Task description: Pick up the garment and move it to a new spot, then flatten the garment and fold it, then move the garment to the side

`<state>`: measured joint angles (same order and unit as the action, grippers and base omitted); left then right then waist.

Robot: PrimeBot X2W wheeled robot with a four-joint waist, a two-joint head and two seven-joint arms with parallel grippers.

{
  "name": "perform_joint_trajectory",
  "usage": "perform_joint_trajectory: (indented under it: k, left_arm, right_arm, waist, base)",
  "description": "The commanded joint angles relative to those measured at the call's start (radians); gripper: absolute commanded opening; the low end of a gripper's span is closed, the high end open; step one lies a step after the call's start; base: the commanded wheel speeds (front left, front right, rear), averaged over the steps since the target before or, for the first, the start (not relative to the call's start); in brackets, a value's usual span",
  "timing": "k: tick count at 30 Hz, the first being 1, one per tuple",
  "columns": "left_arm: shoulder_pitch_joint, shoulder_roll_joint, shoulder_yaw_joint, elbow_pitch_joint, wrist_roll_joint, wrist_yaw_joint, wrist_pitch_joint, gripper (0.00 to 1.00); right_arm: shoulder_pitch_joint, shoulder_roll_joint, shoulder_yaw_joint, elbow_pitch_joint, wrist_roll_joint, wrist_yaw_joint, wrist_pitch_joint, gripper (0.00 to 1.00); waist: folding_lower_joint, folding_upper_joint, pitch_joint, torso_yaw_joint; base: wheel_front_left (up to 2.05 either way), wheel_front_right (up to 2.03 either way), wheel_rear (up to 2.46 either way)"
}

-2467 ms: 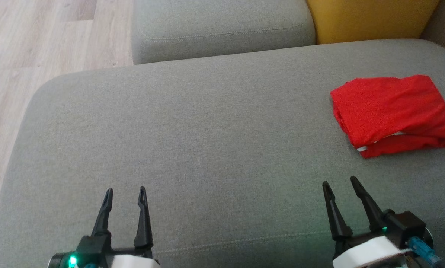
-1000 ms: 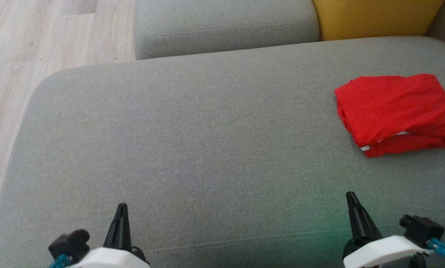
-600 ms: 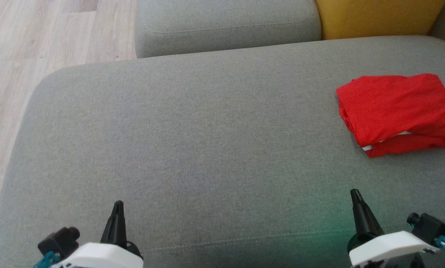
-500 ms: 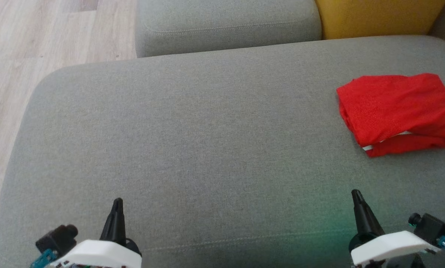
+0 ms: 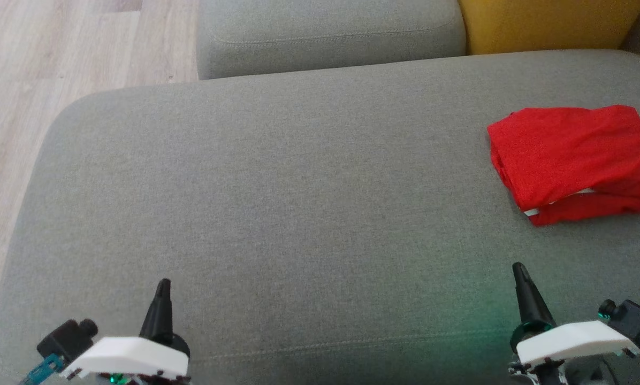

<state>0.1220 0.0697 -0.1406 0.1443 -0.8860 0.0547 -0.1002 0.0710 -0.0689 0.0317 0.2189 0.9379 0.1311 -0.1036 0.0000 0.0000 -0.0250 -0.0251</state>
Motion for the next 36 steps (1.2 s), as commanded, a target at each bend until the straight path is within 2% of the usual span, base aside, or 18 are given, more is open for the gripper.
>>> perform_joint_trajectory:
  k: [1,36]
  left_arm:
    - [-0.062,0.016,0.036,-0.025,-0.024,-0.011,0.004,0.00]
    - [-0.158,0.018,0.131,0.047,-0.453,-0.112,0.100,0.00]
  right_arm:
    - [-0.055,-0.019,0.001,-0.028,0.025,0.000,0.008,0.00]
    - [-0.125,-0.018,-0.055,0.002,0.422,0.000,0.106,0.00]
  waist:
    - [0.0000,0.0000,0.000,0.000]
    - [0.0000,0.0000,0.016,0.015]
  base:
    - [0.00,0.00,0.00]
    - [0.00,0.00,0.00]
